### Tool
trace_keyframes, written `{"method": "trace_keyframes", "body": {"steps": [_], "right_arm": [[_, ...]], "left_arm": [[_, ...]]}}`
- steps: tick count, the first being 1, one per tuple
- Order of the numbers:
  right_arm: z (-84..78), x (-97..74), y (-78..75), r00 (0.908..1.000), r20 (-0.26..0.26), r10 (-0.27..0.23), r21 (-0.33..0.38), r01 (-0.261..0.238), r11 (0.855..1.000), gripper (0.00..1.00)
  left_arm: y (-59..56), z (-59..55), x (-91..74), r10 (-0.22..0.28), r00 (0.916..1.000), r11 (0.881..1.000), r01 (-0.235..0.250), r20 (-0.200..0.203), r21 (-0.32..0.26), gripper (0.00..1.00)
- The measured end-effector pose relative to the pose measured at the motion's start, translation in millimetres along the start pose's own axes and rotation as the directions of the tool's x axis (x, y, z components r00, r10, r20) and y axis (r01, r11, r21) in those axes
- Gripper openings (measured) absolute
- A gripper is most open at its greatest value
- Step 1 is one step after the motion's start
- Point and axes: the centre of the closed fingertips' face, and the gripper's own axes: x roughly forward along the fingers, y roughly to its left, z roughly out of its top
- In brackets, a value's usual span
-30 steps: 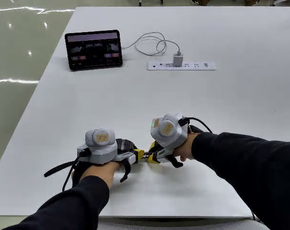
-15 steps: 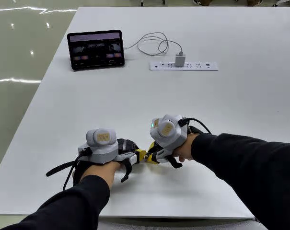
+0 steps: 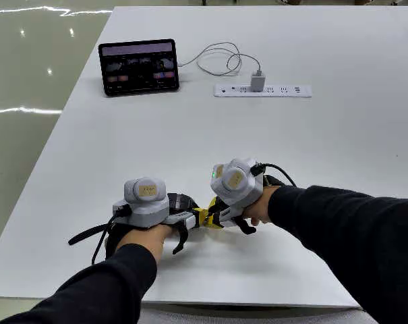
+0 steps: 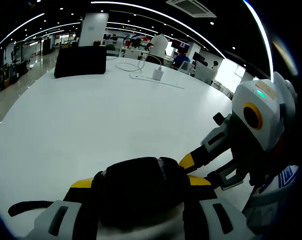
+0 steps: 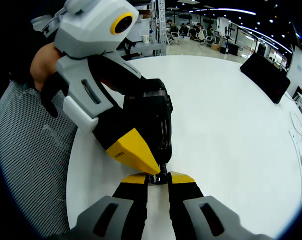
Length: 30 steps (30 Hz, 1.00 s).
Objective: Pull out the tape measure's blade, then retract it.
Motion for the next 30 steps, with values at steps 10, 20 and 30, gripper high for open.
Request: {"method": "trace_keyframes", "body": {"steps": [10, 20, 30], "right_arm": [[3.4, 3.0, 0.1, 0.9999, 0.01, 0.004, -0.002, -0.004, 1.0, 0.11], [6.8, 5.8, 1.9, 0.9997, 0.024, 0.009, -0.027, -0.008, 1.0, 0.11], [6.7, 6.4, 2.7, 0.9996, 0.025, 0.01, -0.021, -0.01, 1.0, 0.11]], "left_arm": [[-0.6, -0.1, -0.8, -0.004, 1.0, 1.0, 0.004, -0.001, -0.003, 0.65], [-0.2, -0.1, -0.2, -0.006, 1.0, 1.0, 0.006, -0.001, 0.001, 0.65], [0.4, 0.2, 0.2, -0.008, 1.0, 1.0, 0.008, 0.0, -0.002, 0.65]]}}
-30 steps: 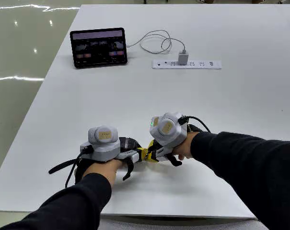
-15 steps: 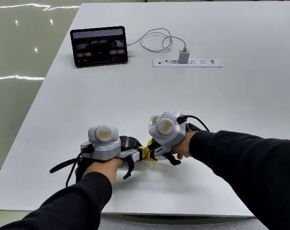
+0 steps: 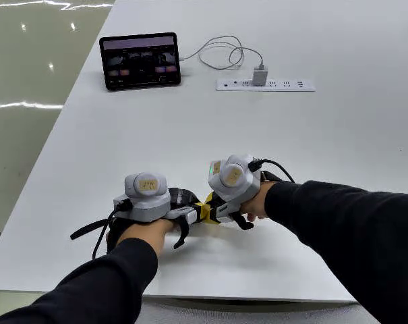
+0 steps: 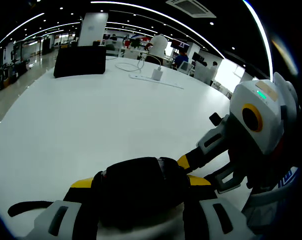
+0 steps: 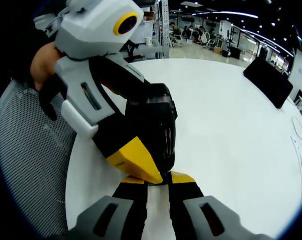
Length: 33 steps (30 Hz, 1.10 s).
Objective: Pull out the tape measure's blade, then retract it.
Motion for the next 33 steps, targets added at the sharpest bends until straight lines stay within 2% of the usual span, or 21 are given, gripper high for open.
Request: {"method": "trace_keyframes", "body": {"steps": [26, 33], "right_arm": [[0.4, -0.3, -0.3, 1.0, 0.004, -0.003, 0.002, 0.002, 1.0, 0.11], [0.7, -0.5, 0.6, 1.0, -0.004, -0.006, -0.001, 0.006, 1.0, 0.12]], "left_arm": [[-0.1, -0.1, 0.0, 0.001, 1.0, 1.0, -0.001, -0.002, 0.0, 0.66], [-0.7, 0.5, -0.8, -0.012, 0.9999, 1.0, 0.012, -0.001, -0.009, 0.68]]}}
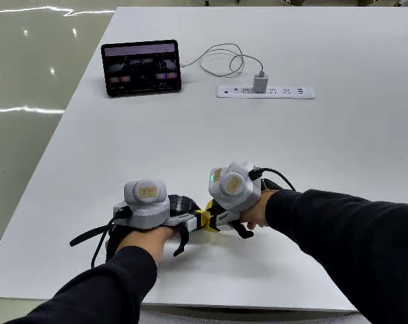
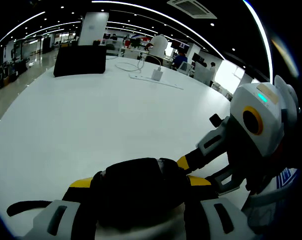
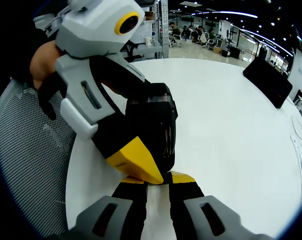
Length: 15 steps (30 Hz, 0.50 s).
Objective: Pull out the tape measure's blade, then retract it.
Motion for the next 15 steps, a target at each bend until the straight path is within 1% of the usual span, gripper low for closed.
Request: {"method": "trace_keyframes", "body": {"steps": [5, 8, 11, 12, 14, 15], "right_arm": [[-0.3, -0.3, -0.2, 0.9999, -0.006, -0.012, 0.019, 0.012, 1.0, 0.12], [-0.7, -0.6, 0.3, 0.9999, -0.007, -0.013, 0.032, 0.013, 0.999, 0.13], [-0.8, -1.3, 1.4, 0.9998, -0.009, -0.015, 0.028, 0.016, 0.999, 0.14], [-0.1, -2.0, 2.5, 0.9999, -0.007, -0.013, 0.025, 0.013, 1.0, 0.15], [3.3, -2.9, 3.3, 0.9999, 0.01, -0.007, 0.04, 0.007, 0.999, 0.17], [2.8, -2.8, 3.0, 0.9999, 0.005, -0.009, 0.037, 0.009, 0.999, 0.17]], "left_arm": [[-0.5, -1.0, -1.0, -0.016, 0.9998, 1.0, 0.016, -0.013, 0.002, 0.67], [0.1, -0.4, -2.8, -0.029, 0.9995, 1.0, 0.029, -0.016, -0.011, 0.67], [-0.3, -0.5, -4.2, -0.059, 0.9978, 0.998, 0.059, -0.028, -0.022, 0.67], [1.1, -0.5, -4.6, -0.065, 0.9974, 0.998, 0.064, -0.033, -0.024, 0.67], [4.7, -0.6, -5.7, -0.062, 0.9975, 0.998, 0.061, -0.036, -0.025, 0.72], [6.4, -0.4, -6.0, -0.059, 0.9977, 0.998, 0.058, -0.033, -0.024, 0.74]]}}
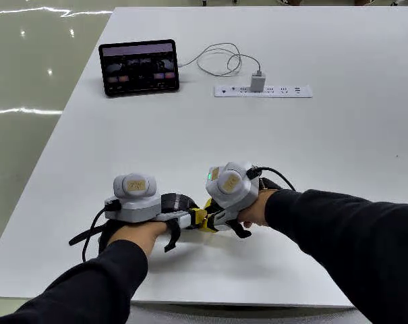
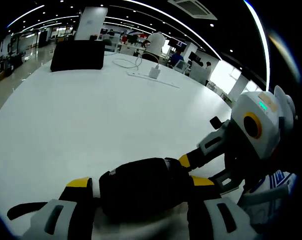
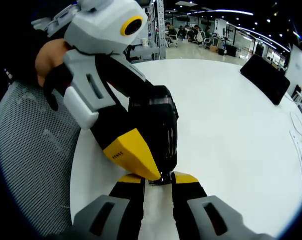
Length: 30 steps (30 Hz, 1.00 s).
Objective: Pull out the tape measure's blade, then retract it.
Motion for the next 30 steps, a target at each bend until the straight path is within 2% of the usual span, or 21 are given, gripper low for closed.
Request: {"method": "trace_keyframes", "body": {"steps": [3, 11, 14, 16, 20, 24, 28, 30], "right_arm": [[0.8, 0.0, -0.2, 1.0, 0.004, -0.001, 0.0, 0.001, 1.0, 0.18], [-0.7, -3.0, -0.5, 1.0, -0.002, -0.002, 0.007, 0.002, 1.0, 0.22], [-1.3, -4.2, 0.4, 1.0, -0.005, 0.001, 0.011, -0.001, 1.0, 0.24], [-1.1, -4.9, 0.9, 1.0, -0.004, 0.003, 0.015, -0.003, 1.0, 0.25], [1.3, -6.2, 1.0, 1.0, 0.007, 0.006, 0.036, -0.006, 0.999, 0.31], [0.3, -7.2, 3.5, 0.9999, 0.003, 0.012, 0.048, -0.013, 0.999, 0.36], [-2.4, -8.6, 5.7, 0.9998, -0.009, 0.019, 0.053, -0.018, 0.998, 0.43], [-4.4, -8.4, 6.0, 0.9997, -0.021, 0.014, 0.045, -0.013, 0.999, 0.5]], "left_arm": [[2.7, -0.6, -0.9, 0.008, 1.0, 1.0, -0.008, 0.0, -0.005, 0.8], [5.1, 5.5, -0.9, 0.027, 0.9989, 0.999, -0.028, 0.037, 0.021, 1.0], [5.7, 0.9, -0.9, 0.028, 0.9996, 0.999, -0.027, 0.008, -0.018, 1.0], [5.4, 2.1, -2.2, 0.024, 0.9996, 0.999, -0.024, 0.015, -0.021, 1.0], [4.3, 7.4, -3.6, 0.025, 0.9989, 1.0, -0.025, 0.04, 0.011, 1.0], [9.8, 13.4, -7.7, 0.054, 0.9961, 0.998, -0.056, 0.07, 0.036, 1.0], [11.8, 13.8, -8.0, 0.054, 0.9958, 0.997, -0.058, 0.073, 0.043, 1.0], [10.6, 14.2, -8.8, 0.045, 0.9961, 0.998, -0.048, 0.076, 0.034, 1.0]]}}
